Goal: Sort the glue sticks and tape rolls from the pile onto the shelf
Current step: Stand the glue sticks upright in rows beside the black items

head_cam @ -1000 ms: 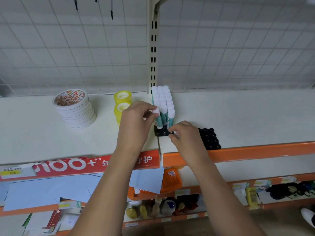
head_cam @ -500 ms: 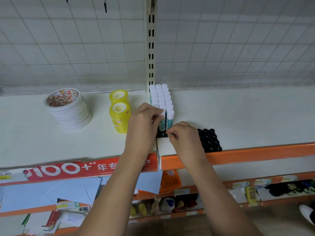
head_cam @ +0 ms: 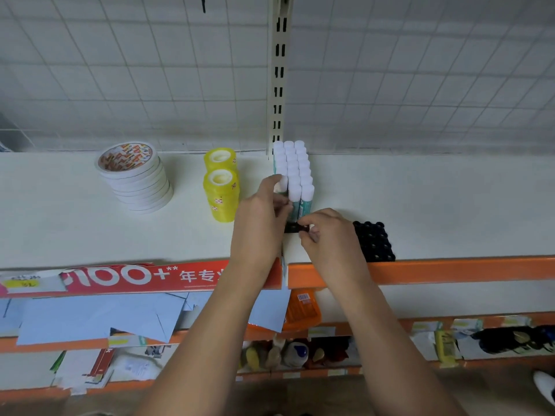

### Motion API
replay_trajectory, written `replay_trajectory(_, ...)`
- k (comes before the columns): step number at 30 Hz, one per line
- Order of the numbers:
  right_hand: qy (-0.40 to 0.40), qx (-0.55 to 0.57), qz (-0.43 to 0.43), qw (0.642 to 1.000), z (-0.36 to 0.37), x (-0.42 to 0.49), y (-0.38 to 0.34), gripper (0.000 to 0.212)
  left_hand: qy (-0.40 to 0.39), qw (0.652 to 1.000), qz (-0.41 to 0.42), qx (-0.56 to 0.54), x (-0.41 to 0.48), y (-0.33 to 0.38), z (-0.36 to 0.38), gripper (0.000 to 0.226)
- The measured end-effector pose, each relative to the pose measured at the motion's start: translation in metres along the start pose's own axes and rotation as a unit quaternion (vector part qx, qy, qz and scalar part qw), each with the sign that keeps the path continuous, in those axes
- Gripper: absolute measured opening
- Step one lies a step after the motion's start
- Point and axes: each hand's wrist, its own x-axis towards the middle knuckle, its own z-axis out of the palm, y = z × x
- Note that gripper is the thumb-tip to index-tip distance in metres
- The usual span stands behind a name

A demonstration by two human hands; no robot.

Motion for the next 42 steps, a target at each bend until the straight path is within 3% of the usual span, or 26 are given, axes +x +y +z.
replay_trajectory(4,0.015,0.015,-0.031,0.999,-0.005,-0.007,-0.028,0.019,0.003,0.997,0.006,0.082,-0.011,-0.013,-0.03,0.022)
replay_trajectory(11,-0.065,0.044,-0.138,0.987,0.039,0.001,-0.12,0.025,0.062,0.98,-0.034,0.187,-0.03,-0.06,-0.142,0.023)
replay_trajectory(15,-0.122,0.056,-0.195,0.972,0.093,-0.007,-0.196,0.057,0.067,0.957,-0.098,0.263,-0.061,-0.105,-0.23,0.027)
replay_trajectory(17,-0.15,0.064,-0.224,0.961,0.122,-0.017,-0.238,0.063,0.062,0.946,-0.133,0.29,-0.082,-0.128,-0.276,0.032)
replay_trajectory(21,-0.192,0.03,-0.281,0.94,0.182,-0.038,-0.324,0.045,0.079,0.924,-0.19,0.322,-0.123,-0.167,-0.364,0.034)
replay_trajectory(29,-0.24,0.054,-0.311,0.918,0.269,-0.078,-0.466,0.041,0.082,0.903,-0.233,0.351,-0.17,-0.239,-0.497,0.034)
replay_trajectory(42,-0.206,0.069,-0.291,0.932,0.354,-0.03,-0.549,0.025,0.061,0.927,-0.193,0.316,-0.117,-0.326,-0.572,0.026)
